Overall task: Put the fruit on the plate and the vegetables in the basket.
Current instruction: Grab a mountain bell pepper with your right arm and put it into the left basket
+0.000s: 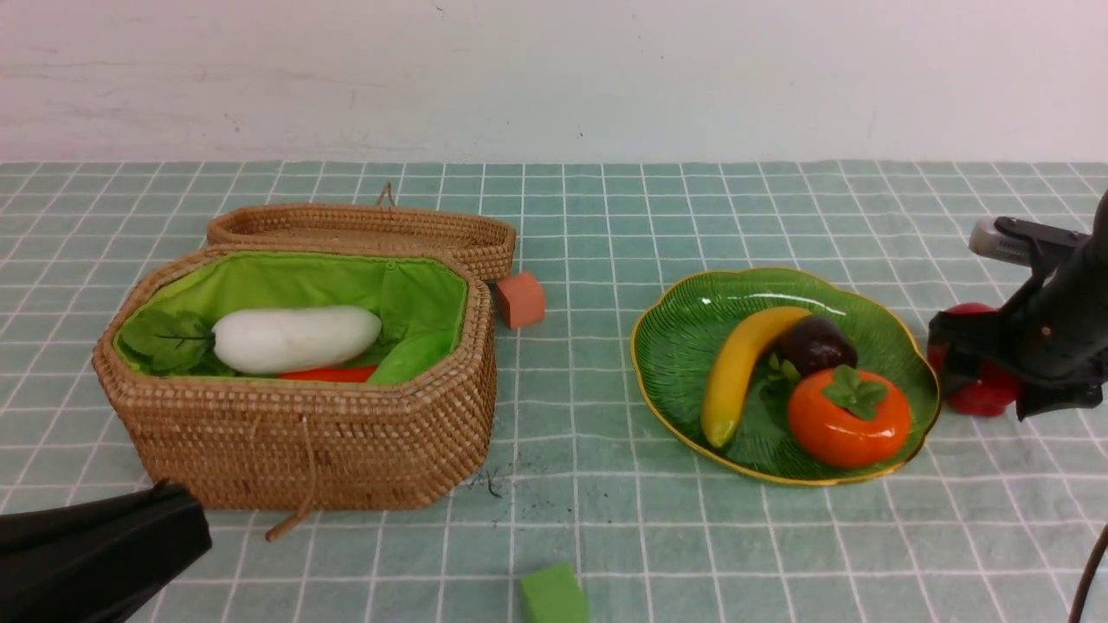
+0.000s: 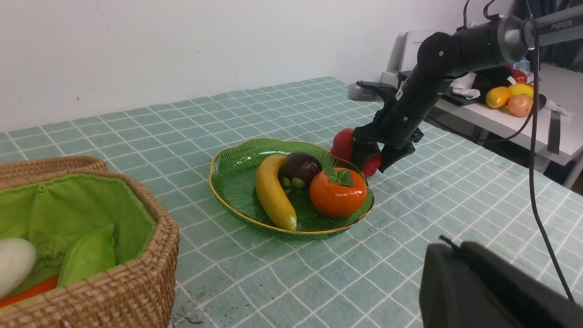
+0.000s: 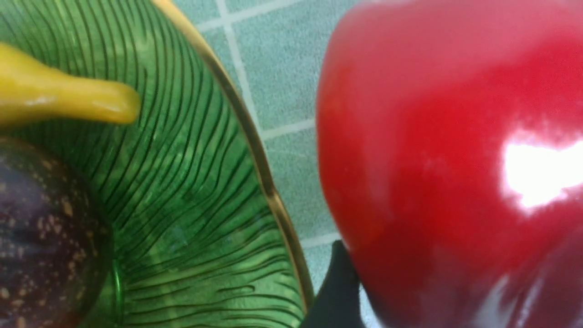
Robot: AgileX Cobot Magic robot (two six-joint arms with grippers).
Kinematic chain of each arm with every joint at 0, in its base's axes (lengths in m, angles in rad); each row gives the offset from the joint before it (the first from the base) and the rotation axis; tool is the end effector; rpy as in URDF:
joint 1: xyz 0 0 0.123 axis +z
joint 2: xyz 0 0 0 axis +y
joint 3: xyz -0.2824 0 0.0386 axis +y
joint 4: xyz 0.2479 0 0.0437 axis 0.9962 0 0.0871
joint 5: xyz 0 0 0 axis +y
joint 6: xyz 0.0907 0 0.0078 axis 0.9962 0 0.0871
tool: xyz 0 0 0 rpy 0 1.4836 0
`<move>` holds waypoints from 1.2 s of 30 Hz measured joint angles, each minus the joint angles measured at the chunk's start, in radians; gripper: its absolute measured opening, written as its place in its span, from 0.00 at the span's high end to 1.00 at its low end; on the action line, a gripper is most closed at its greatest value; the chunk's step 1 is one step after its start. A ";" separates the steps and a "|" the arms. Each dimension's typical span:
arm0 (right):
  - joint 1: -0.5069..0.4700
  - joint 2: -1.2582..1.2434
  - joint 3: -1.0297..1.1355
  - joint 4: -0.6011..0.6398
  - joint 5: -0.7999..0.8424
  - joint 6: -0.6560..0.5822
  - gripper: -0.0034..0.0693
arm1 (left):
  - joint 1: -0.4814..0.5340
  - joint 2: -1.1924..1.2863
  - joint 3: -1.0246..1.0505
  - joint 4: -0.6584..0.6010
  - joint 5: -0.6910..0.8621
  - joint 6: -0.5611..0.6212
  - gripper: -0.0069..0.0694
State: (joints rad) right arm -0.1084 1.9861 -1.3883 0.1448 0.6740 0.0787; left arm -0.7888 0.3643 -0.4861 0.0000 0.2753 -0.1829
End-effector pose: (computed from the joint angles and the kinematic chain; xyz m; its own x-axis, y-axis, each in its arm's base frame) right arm 0.4117 -0.0365 0.1786 -0.8880 0.2880 -0.3585 0.2477 0.9564 0.1546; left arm 0.0574 -0.0578 0.3270 -0.1750 -0.0819 -0.9812 0.6892 0.7015 -0.1815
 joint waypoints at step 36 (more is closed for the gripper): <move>0.000 0.000 -0.002 0.001 -0.056 0.000 0.25 | 0.000 0.000 0.000 0.000 -0.002 0.000 0.90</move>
State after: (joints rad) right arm -0.1084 1.9861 -1.3908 0.1456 0.6178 0.0787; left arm -0.7888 0.3643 -0.4861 0.0000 0.2730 -0.1829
